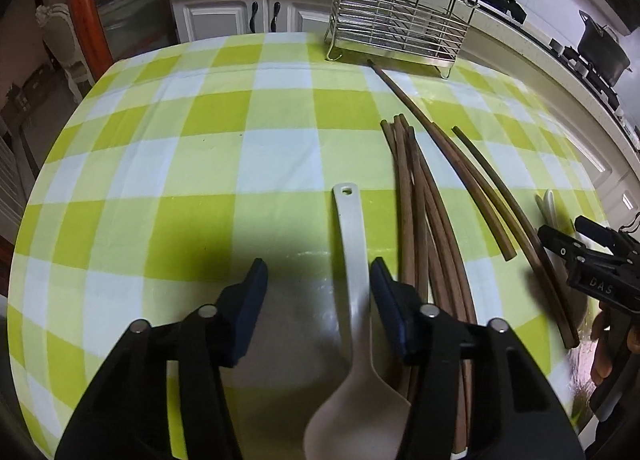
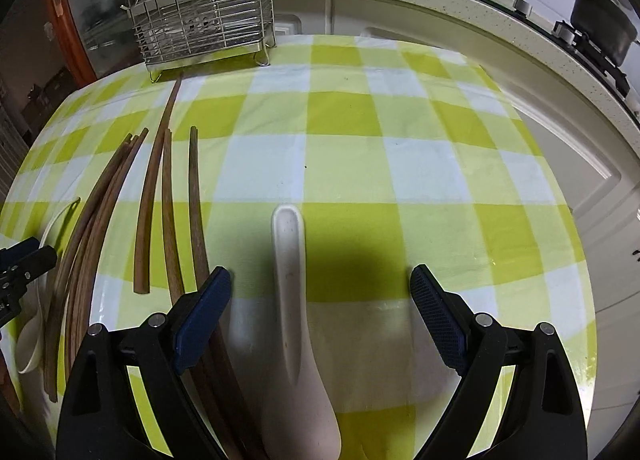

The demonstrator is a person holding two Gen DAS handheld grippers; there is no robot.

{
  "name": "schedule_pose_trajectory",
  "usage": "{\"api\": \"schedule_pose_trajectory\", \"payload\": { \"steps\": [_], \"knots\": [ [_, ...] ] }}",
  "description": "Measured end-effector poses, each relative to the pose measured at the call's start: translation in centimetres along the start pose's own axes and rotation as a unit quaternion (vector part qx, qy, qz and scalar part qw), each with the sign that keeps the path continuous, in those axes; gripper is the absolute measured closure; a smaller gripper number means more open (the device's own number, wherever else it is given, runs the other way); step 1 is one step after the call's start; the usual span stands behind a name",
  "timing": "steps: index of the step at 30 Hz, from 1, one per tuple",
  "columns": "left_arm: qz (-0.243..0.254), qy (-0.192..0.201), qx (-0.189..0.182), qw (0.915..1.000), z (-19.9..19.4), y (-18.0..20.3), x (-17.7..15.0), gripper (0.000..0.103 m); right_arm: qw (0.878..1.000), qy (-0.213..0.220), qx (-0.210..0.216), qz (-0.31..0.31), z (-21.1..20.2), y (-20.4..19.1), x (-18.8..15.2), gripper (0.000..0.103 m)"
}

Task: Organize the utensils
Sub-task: 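Lower the left tool and grasp a white spoon while the right tool grasps the other white spoon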

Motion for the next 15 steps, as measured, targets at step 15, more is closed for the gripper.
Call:
{"api": "schedule_pose_trajectory", "payload": {
  "steps": [15],
  "knots": [
    [0.032,-0.002,0.016,0.9994,0.2,1.1,0.3,0.087,0.999,0.017,0.028,-0.016,-0.1,0.1,0.2,0.037]
  ]
}}
Point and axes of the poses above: each gripper's, at about its wrist camera, not at the fingertips, and z roughly the way its jaws point, y to its right, x to its top, the point moved 2 cm from there along z, roughly the way its jaws point, and after that the axes turned 3 degrees about -x, right-handed, at the moved point
